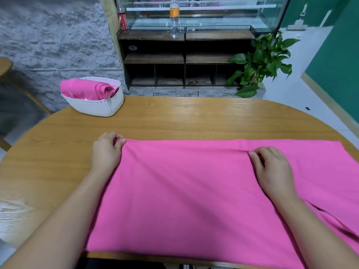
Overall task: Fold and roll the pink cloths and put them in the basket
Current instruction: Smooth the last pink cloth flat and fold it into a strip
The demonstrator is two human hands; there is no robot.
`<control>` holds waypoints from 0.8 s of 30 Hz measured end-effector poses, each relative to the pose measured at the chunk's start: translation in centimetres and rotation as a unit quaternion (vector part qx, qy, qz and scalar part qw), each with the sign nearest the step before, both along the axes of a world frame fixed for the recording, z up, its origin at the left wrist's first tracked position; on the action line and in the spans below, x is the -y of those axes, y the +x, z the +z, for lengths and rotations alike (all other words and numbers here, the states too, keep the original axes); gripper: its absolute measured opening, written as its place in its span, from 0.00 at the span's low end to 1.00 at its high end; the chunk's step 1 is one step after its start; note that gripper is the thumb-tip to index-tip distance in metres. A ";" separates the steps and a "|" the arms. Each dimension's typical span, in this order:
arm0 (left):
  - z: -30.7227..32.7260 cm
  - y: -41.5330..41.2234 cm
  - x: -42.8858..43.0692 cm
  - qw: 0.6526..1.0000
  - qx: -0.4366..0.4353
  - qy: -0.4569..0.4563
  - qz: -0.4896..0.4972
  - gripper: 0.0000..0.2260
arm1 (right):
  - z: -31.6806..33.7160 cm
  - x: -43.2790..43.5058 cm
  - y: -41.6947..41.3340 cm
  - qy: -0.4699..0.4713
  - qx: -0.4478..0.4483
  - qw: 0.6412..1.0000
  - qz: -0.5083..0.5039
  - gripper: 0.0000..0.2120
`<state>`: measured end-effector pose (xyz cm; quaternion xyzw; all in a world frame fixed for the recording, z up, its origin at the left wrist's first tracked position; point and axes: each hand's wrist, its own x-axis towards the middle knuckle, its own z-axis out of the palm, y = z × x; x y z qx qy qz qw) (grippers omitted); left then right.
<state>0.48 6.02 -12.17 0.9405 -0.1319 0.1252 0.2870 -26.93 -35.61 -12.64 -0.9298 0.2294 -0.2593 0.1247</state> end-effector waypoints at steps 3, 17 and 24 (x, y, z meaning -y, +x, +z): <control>-0.4 -0.2 -0.1 0.999 0.024 0.016 0.014 0.02 | 0.2 0.2 0.1 -0.006 -0.002 1.000 -0.004 0.09; -0.8 0.0 -0.6 0.998 0.047 0.036 0.011 0.05 | 0.3 3.6 6.4 -0.018 -0.028 0.997 -0.072 0.09; -0.5 0.9 -1.1 0.996 0.071 0.047 -0.017 0.03 | -0.2 5.1 5.9 -0.016 -0.029 0.999 -0.033 0.09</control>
